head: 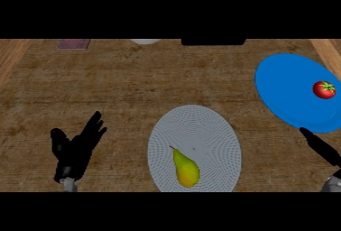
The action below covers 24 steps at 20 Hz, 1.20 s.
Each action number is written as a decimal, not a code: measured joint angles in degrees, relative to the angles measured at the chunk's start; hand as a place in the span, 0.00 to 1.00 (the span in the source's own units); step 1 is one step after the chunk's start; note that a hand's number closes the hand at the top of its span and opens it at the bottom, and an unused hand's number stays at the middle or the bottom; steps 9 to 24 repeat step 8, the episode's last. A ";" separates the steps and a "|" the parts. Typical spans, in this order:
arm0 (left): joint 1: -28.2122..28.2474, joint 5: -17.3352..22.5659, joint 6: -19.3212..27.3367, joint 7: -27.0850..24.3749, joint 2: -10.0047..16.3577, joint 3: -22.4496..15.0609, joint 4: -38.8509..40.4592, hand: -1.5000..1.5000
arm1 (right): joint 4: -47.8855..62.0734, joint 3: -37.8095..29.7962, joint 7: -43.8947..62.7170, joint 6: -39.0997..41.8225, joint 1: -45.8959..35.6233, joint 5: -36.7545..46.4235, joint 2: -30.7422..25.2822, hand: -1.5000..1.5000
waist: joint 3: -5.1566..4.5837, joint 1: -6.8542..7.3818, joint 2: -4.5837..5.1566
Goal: Pick the tomato from the placemat and place it in the plate
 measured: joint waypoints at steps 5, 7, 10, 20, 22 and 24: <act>-1.48 -0.93 0.57 -0.46 -1.22 -0.16 1.76 0.50 | -9.21 7.47 6.26 -2.48 7.94 3.23 2.49 0.00 | 0.03 0.09 0.04; -1.40 -0.72 0.13 -0.65 -1.20 0.08 1.79 0.50 | -11.15 11.57 6.91 -5.25 11.32 2.89 2.90 0.00 | 0.03 0.12 0.07; -1.54 -0.64 -0.24 -1.03 -1.03 0.37 2.24 0.50 | -13.12 13.49 8.27 -6.03 13.04 3.19 3.04 0.00 | 0.04 0.13 0.06; -1.54 -0.64 -0.24 -1.03 -1.03 0.37 2.24 0.50 | -13.12 13.49 8.27 -6.03 13.04 3.19 3.04 0.00 | 0.04 0.13 0.06; -1.54 -0.64 -0.24 -1.03 -1.03 0.37 2.24 0.50 | -13.12 13.49 8.27 -6.03 13.04 3.19 3.04 0.00 | 0.04 0.13 0.06; -1.54 -0.64 -0.24 -1.03 -1.03 0.37 2.24 0.50 | -13.12 13.49 8.27 -6.03 13.04 3.19 3.04 0.00 | 0.04 0.13 0.06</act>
